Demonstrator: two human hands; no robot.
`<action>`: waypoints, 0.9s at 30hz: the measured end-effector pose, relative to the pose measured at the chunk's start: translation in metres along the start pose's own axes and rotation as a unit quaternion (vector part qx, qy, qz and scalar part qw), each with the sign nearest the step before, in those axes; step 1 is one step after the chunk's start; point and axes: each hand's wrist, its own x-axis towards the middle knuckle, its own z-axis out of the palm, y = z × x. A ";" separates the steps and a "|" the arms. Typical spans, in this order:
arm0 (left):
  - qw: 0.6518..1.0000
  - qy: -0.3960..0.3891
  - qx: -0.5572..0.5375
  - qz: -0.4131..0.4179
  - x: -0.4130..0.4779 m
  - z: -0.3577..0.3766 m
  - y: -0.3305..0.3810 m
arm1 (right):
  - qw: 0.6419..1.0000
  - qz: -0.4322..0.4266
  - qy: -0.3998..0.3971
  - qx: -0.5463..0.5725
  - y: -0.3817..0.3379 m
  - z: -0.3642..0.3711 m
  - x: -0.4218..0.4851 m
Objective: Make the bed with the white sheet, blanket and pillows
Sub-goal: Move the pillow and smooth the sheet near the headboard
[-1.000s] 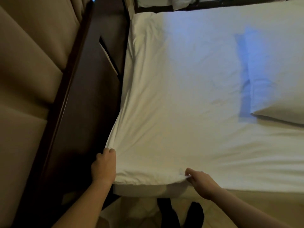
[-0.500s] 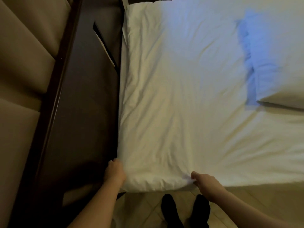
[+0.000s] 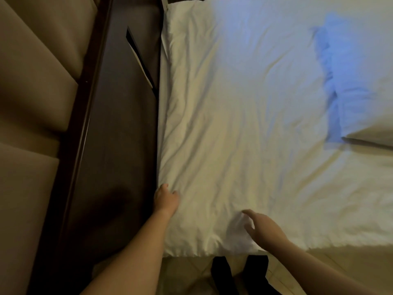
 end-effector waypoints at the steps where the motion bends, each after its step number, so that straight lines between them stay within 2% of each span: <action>1: 1.000 0.006 0.003 0.006 0.006 -0.006 0.007 | 1.000 -0.008 0.011 0.005 -0.007 -0.008 0.008; 8: 0.999 0.029 0.016 0.021 0.053 -0.030 0.046 | 0.997 -0.062 0.047 -0.002 -0.041 -0.061 0.081; 19: 0.999 0.035 0.020 0.010 0.113 -0.042 0.104 | 0.995 -0.094 0.038 -0.001 -0.057 -0.125 0.167; 27: 0.995 0.084 -0.024 0.057 0.225 -0.061 0.170 | 0.986 -0.118 0.113 -0.017 -0.091 -0.185 0.277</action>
